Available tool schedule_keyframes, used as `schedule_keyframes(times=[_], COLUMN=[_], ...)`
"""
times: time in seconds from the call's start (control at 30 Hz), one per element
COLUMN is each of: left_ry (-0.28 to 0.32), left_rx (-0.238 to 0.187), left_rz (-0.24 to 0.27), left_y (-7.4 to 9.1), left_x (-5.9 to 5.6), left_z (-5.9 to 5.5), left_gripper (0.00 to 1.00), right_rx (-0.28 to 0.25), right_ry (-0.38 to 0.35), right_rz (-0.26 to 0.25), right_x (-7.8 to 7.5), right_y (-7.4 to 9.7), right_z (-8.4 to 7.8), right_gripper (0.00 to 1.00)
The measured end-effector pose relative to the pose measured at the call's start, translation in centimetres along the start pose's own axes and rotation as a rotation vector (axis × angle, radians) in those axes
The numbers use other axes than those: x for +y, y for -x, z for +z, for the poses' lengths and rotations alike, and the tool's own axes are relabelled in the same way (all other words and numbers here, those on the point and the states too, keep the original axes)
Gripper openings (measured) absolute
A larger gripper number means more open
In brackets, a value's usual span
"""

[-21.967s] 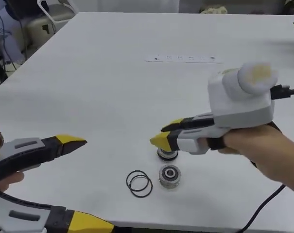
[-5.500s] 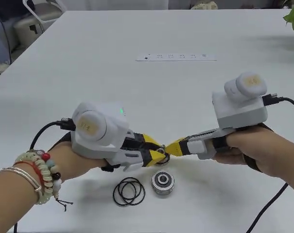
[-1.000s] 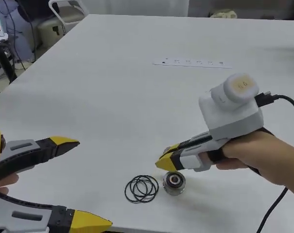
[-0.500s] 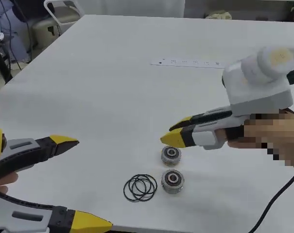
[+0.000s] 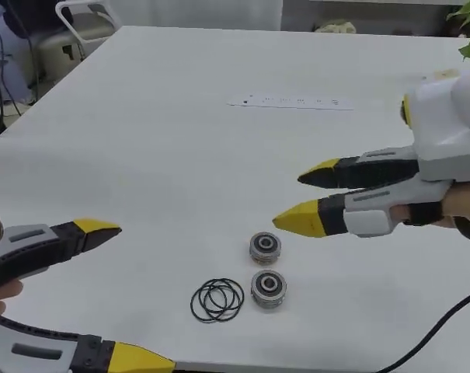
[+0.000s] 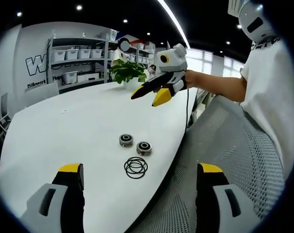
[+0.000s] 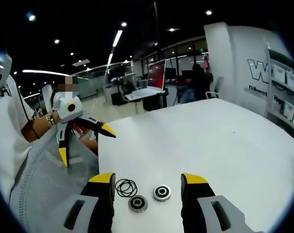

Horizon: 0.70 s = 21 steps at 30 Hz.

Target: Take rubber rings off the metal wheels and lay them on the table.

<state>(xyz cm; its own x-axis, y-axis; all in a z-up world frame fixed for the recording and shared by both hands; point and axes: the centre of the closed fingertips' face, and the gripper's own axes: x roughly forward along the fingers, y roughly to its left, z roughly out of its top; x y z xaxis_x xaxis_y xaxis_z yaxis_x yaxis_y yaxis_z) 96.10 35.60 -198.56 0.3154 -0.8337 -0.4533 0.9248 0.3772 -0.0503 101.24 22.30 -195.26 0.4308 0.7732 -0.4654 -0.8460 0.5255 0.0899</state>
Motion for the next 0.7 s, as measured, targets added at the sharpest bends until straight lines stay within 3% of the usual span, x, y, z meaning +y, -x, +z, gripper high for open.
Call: schedule_keyframes(times=[0.17,0.4,0.7], left_ry=[0.003,0.011,0.019], left_rx=[-0.004,-0.017,-0.026], left_rz=[-0.006,0.001,0.023], left_y=[0.0,0.0,0.1], left_x=[-0.1,0.1,0.5], left_z=[0.1,0.2,0.4], left_gripper=[0.95,0.96,0.99], right_rx=[-0.027,-0.033,0.029], right_ry=[0.042,0.005,-0.007], right_rz=[-0.065,-0.067,-0.044], right_x=[-0.3,0.5,2.4], right_y=[1.8,2.9,2.7], right_z=[-1.1,-3.0,-6.4], right_gripper=[0.66,0.74,0.84])
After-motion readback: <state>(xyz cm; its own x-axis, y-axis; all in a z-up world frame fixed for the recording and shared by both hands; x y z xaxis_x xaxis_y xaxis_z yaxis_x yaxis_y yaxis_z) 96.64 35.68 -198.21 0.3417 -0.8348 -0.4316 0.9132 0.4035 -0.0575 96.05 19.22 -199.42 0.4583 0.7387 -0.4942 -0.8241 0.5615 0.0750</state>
